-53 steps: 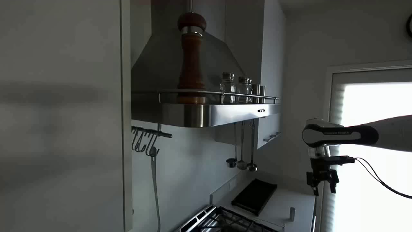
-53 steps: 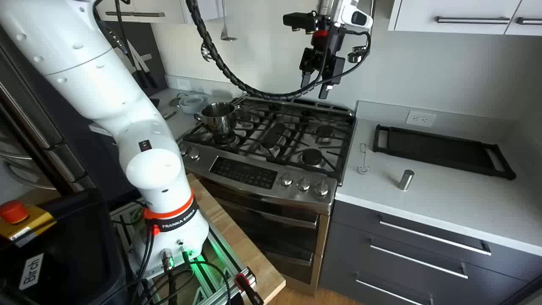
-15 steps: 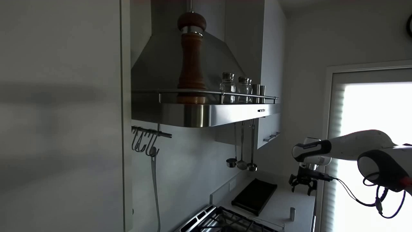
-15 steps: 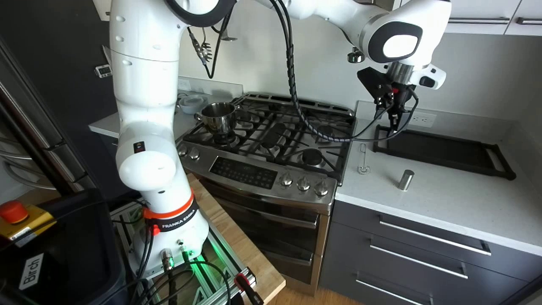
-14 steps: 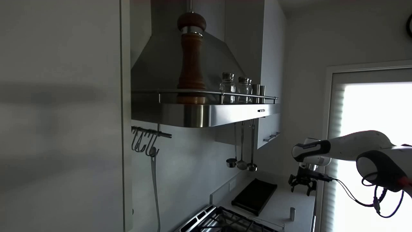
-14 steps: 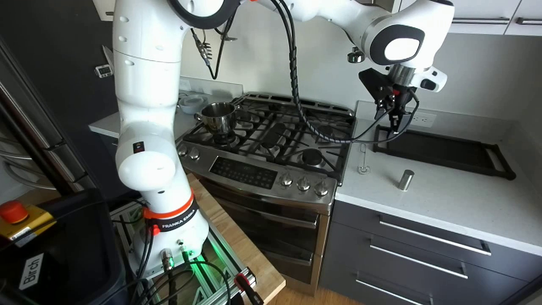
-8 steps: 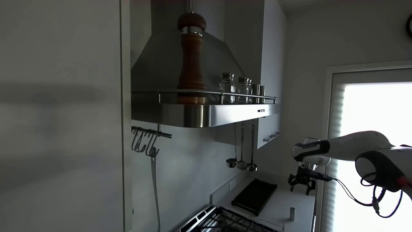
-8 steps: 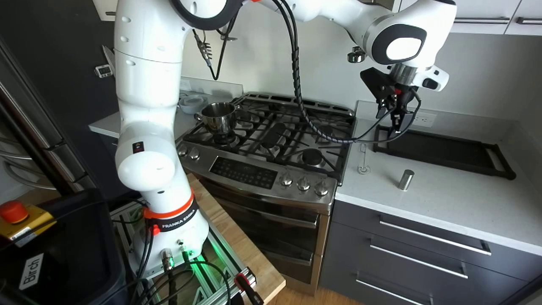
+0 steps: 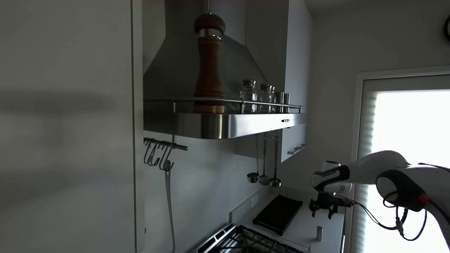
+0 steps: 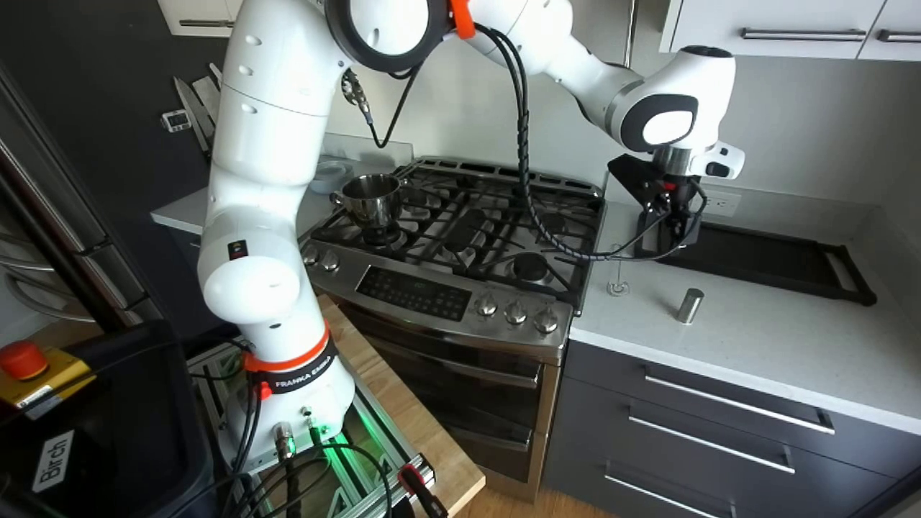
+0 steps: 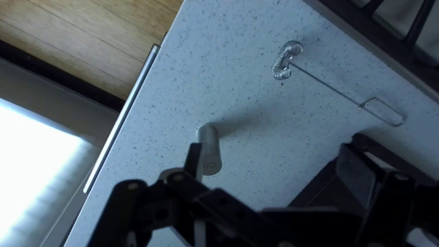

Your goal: Put the silver salt shaker on the stove fan

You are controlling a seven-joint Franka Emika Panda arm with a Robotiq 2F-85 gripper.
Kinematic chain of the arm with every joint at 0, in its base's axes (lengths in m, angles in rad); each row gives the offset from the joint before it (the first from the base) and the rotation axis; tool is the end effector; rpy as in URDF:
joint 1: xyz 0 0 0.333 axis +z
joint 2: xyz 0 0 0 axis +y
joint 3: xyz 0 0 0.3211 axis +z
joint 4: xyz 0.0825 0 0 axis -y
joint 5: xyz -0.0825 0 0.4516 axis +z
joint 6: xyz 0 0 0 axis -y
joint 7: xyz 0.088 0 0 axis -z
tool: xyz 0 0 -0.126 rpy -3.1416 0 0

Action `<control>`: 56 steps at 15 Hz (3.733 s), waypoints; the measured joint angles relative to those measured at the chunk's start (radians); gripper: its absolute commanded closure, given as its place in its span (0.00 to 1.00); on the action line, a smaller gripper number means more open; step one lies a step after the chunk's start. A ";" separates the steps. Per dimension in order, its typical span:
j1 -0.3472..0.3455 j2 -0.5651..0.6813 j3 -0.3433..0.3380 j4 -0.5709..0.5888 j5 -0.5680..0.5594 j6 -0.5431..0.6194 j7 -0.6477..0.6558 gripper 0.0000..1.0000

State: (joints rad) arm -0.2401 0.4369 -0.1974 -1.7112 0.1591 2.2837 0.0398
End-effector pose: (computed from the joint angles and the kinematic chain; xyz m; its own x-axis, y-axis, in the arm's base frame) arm 0.6762 -0.2975 0.3043 0.8426 -0.5196 0.1416 -0.5172 -0.8540 -0.0567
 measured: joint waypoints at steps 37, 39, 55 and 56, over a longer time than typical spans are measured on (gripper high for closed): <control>0.167 0.444 -0.171 0.365 -0.293 0.010 0.708 0.00; 0.169 0.454 -0.171 0.364 -0.293 0.046 0.729 0.00; 0.277 0.564 -0.304 0.342 -0.433 0.177 0.982 0.00; 0.282 0.566 -0.312 0.341 -0.444 0.182 0.997 0.00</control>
State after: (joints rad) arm 0.0423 1.0026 -0.5089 -1.3702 -0.2848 2.4660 1.0373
